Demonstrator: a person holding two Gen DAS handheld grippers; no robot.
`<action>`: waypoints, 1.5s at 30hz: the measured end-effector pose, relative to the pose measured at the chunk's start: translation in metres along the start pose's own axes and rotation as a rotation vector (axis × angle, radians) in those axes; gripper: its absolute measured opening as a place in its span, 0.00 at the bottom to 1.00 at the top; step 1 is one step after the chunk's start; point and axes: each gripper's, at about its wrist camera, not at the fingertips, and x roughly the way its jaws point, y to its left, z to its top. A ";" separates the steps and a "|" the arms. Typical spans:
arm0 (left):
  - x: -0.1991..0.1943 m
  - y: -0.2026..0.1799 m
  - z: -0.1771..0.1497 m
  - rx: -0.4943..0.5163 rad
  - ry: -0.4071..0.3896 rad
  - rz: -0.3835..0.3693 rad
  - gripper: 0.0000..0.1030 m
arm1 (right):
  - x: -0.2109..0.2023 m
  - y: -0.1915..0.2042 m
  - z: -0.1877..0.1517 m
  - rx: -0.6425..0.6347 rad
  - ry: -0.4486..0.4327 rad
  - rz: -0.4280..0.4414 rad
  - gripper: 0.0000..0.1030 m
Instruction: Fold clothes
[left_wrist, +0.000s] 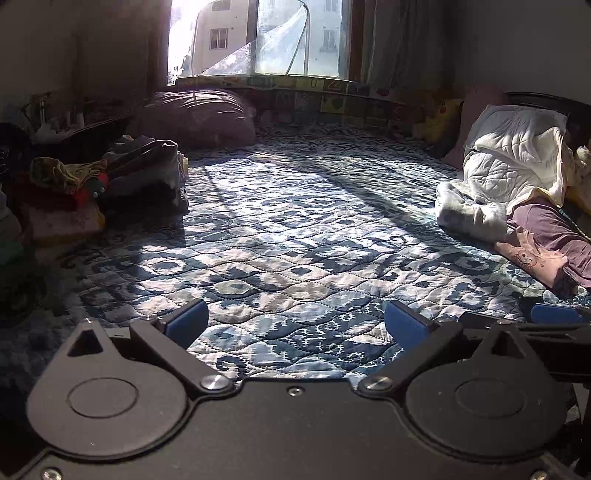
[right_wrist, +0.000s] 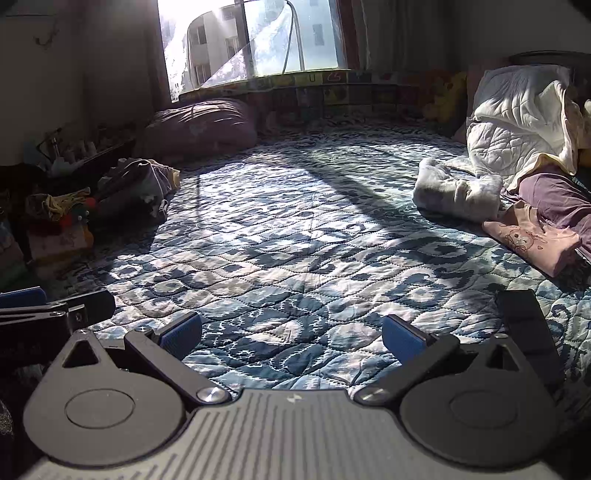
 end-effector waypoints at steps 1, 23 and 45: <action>0.001 0.001 0.001 -0.004 0.010 -0.005 1.00 | 0.000 -0.001 0.000 -0.003 -0.001 -0.001 1.00; 0.007 -0.008 -0.001 0.017 0.055 -0.041 1.00 | 0.002 -0.006 0.003 0.002 0.001 -0.025 1.00; -0.022 -0.006 -0.001 0.049 0.047 -0.051 1.00 | -0.029 0.012 -0.001 -0.038 -0.014 -0.058 1.00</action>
